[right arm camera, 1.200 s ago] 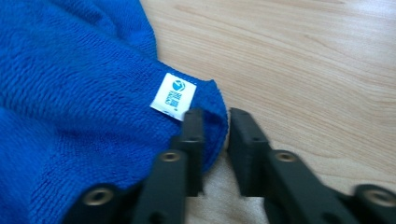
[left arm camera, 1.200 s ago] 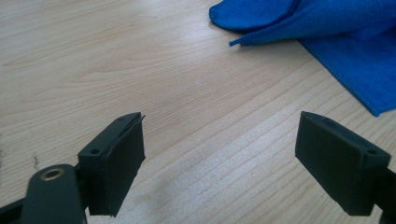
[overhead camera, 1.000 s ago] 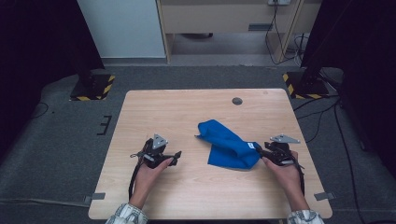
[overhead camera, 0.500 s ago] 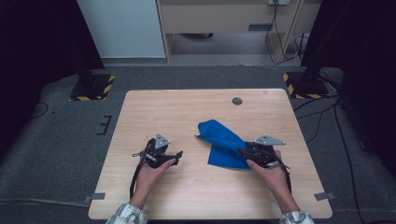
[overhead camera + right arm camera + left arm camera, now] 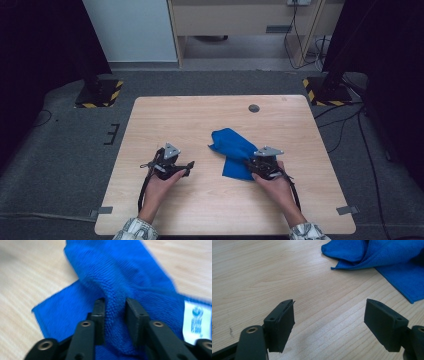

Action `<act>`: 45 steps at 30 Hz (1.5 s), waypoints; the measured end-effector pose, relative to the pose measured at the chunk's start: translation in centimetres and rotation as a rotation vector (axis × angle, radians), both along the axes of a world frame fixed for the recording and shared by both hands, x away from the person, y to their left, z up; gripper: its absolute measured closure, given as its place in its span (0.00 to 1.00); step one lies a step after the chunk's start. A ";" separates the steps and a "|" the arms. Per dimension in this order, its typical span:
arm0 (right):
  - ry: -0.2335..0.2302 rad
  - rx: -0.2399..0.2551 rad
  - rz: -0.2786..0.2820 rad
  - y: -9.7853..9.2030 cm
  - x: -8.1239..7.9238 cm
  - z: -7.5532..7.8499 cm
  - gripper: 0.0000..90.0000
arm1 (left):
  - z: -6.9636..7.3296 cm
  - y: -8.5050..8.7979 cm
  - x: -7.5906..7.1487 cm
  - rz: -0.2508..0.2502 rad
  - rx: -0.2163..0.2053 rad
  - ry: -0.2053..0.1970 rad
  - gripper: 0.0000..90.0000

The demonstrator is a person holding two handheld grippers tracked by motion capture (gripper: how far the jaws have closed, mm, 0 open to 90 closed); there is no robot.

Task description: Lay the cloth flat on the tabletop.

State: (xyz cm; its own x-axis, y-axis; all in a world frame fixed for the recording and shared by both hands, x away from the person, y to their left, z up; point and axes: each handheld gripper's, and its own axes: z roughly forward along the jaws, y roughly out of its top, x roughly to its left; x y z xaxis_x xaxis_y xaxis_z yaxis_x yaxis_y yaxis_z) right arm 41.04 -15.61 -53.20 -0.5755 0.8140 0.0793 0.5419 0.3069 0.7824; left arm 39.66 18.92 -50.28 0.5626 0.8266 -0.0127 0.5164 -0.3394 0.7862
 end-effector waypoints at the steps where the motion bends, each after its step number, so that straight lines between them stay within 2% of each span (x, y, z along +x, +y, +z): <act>1: 0.006 -0.010 0.019 0.2 -0.1 -0.2 0.81 | 0.0 0.0 0.0 0.001 -0.001 0.000 0.26; 2: 0.006 -0.017 0.046 0.5 -0.3 -0.3 0.84 | 0.1 0.1 0.0 0.002 -0.004 -0.002 0.27; 3: 0.006 -0.017 0.046 0.5 -0.3 -0.3 0.84 | 0.1 0.1 0.0 0.002 -0.004 -0.002 0.27; 4: 0.023 0.005 0.076 0.8 -0.5 -0.2 0.87 | 0.1 0.1 -0.1 0.001 -0.007 -0.002 0.27; 6: 0.028 0.007 0.097 1.1 -0.7 -0.2 0.87 | 0.3 0.1 -0.1 -0.001 -0.013 -0.005 0.27; 8: 0.041 0.020 0.161 1.8 -1.1 -0.2 0.89 | 0.4 0.1 -0.2 -0.001 -0.019 -0.011 0.28; 9: 0.041 0.020 0.161 1.8 -1.1 -0.2 0.89 | 0.4 0.1 -0.2 -0.001 -0.019 -0.011 0.28; 14: 0.067 0.040 0.284 2.9 -2.0 -0.2 0.90 | 0.7 -0.3 -0.3 -0.018 -0.026 -0.013 0.30; 16: 0.060 0.030 0.311 3.2 -2.3 -0.2 0.89 | 0.8 -0.7 -0.5 -0.033 -0.035 -0.011 0.30; 19: 0.053 0.025 0.313 3.2 -2.3 -0.1 0.86 | 1.0 -1.2 -0.5 -0.046 -0.052 -0.015 0.31; 22: 0.039 0.022 0.293 3.1 -2.5 0.2 0.72 | 1.0 -1.9 -0.1 -0.064 -0.058 -0.010 0.31; 25: 0.018 0.014 0.265 2.9 -2.7 0.8 0.52 | 1.0 -2.7 0.4 -0.085 -0.084 0.001 0.34; 26: 0.010 0.013 0.256 2.8 -2.9 1.1 0.48 | 0.9 -3.3 0.7 -0.088 -0.081 0.010 0.36; 27: -0.011 0.020 0.240 2.5 -3.1 1.6 0.36 | 0.8 -3.6 0.8 -0.092 -0.078 0.018 0.43; 28: -0.013 0.030 0.232 2.3 -3.1 1.9 0.29 | 0.7 -3.9 0.9 -0.100 -0.066 0.026 0.44; 31: -0.038 0.057 0.211 1.5 -3.0 2.5 0.20 | 0.1 -4.9 1.3 -0.117 -0.032 0.053 0.50; 32: -0.044 0.064 0.202 1.2 -2.9 2.6 0.20 | 0.0 -5.2 1.5 -0.124 -0.009 0.055 0.53; 33: -0.045 0.069 0.195 0.9 -3.0 2.7 0.22 | -0.1 -5.4 1.5 -0.145 0.004 0.053 0.61; 34: -0.058 0.072 0.190 0.7 -2.9 2.8 0.26 | -0.1 -5.6 1.6 -0.168 0.011 0.055 0.71; 35: -0.066 0.069 0.185 0.5 -2.9 2.9 0.30 | -0.1 -5.6 1.6 -0.168 0.011 0.055 0.76; 37: -0.078 0.076 0.171 0.2 -2.9 3.1 0.40 | 0.5 -6.1 1.7 -0.200 0.015 0.048 0.89; 38: -0.078 0.076 0.171 0.2 -2.9 3.1 0.40 | 0.5 -6.1 1.7 -0.200 0.015 0.048 0.92; 41: -0.102 0.079 0.167 0.1 -2.8 3.4 0.57 | 2.2 -6.6 1.8 -0.211 0.006 0.024 0.95; 42: -0.111 0.076 0.167 0.1 -2.7 3.5 0.61 | 2.2 -6.6 1.8 -0.211 0.006 0.024 0.95; 43: -0.112 0.073 0.165 0.2 -2.6 3.6 0.65 | 3.2 -6.7 2.0 -0.205 -0.009 0.014 0.95; 45: -0.125 0.061 0.164 0.3 -2.5 3.9 0.71 | 4.1 -6.9 2.3 -0.205 -0.023 0.005 0.95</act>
